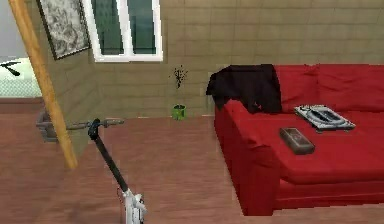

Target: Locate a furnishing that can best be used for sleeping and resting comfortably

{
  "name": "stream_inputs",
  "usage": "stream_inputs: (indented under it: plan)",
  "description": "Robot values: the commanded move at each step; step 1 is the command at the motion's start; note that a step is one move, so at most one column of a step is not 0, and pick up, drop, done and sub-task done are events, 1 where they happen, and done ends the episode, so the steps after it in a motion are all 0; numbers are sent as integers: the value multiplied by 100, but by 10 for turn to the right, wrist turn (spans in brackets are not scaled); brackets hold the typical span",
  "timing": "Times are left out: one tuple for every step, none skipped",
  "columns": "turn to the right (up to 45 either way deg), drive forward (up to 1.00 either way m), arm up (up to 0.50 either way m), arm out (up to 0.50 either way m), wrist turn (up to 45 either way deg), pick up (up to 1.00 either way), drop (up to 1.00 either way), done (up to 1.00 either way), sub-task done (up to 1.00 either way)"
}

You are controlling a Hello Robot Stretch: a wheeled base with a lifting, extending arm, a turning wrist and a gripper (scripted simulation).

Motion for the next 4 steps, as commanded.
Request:
stream_inputs:
  plan:
    - [-450, 0, 0, 0, 0, 0, 0, 0, 0]
    - [-420, 0, 0, 0, 0, 0, 0, 0, 0]
    - [-30, 0, 0, 0, 0, 0, 0, 0, 0]
    - [0, 60, 0, 0, 0, 0, 0, 0, 0]
